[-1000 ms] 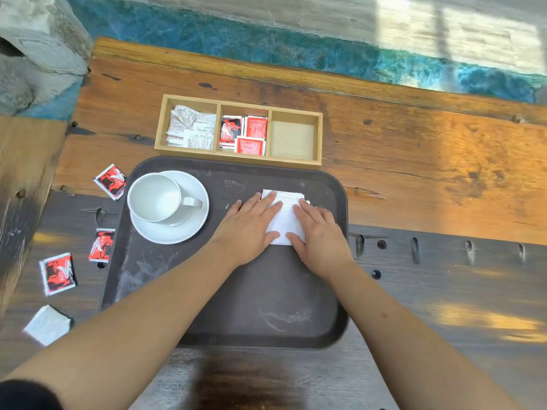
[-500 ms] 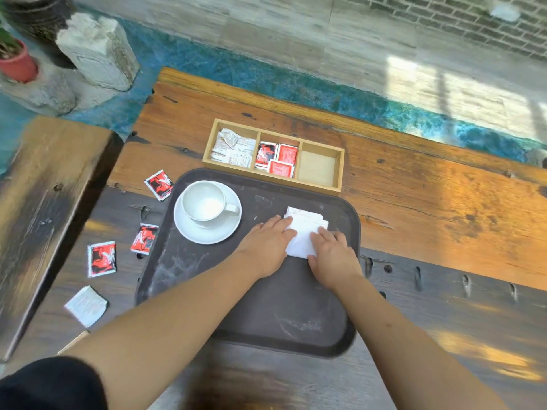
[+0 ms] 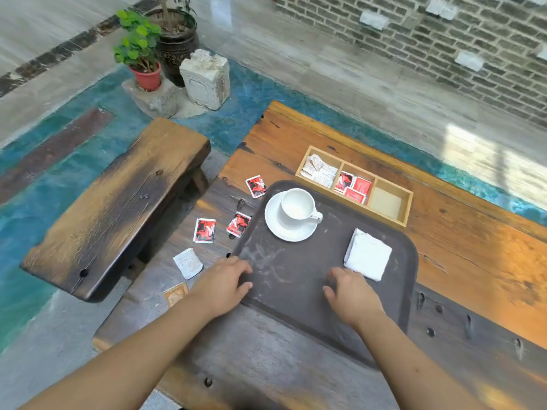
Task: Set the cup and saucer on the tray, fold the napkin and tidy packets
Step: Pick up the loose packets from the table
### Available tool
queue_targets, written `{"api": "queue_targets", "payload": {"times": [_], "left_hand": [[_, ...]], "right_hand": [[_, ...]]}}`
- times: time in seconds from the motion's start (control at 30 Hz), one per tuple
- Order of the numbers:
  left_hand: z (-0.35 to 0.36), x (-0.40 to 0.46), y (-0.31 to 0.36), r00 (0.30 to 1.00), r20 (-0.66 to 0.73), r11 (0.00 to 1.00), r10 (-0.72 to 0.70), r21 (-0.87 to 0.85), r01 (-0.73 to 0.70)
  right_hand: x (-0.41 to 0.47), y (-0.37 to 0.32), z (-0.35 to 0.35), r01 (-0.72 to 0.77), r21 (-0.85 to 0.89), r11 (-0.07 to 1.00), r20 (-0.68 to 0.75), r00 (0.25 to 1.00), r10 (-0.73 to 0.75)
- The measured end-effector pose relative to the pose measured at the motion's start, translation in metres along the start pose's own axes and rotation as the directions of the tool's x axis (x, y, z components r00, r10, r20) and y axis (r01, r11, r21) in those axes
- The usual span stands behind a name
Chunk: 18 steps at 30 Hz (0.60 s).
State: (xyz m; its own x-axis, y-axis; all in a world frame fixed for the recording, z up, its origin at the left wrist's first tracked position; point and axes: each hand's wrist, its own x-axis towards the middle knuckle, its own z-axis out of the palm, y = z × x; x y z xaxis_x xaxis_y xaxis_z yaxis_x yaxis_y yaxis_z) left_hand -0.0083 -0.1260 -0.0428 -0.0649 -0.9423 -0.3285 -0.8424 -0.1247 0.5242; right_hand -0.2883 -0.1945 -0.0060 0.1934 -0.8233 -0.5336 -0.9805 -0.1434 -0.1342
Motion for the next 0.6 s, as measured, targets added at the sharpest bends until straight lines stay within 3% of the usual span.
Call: {"api": "queue_targets", "payload": {"times": [0.1, 0.23, 0.43, 0.6], "left_hand": [[-0.008, -0.028, -0.036, 0.986, -0.081, 0.989, -0.145, 0.006, 0.146], [-0.009, -0.055, -0.074, 0.964, -0.038, 0.957, -0.263, 0.120, 0.266], [-0.005, -0.062, -0.105, 0.960, -0.011, 0.947, -0.278, 0.165, 0.276], [-0.018, -0.043, -0.113, 0.985, 0.011, 0.963, -0.172, 0.212, 0.166]], "right_hand": [[-0.004, -0.036, 0.003, 0.073, 0.013, 0.997, 0.005, 0.997, -0.073], [-0.003, -0.083, 0.008, 0.148, 0.015, 0.989, 0.016, 0.989, -0.149], [0.019, -0.148, 0.008, 0.273, -0.042, 0.961, 0.027, 0.962, -0.272], [0.047, -0.194, 0.005, 0.325, -0.103, 0.940, 0.037, 0.946, -0.323]]}}
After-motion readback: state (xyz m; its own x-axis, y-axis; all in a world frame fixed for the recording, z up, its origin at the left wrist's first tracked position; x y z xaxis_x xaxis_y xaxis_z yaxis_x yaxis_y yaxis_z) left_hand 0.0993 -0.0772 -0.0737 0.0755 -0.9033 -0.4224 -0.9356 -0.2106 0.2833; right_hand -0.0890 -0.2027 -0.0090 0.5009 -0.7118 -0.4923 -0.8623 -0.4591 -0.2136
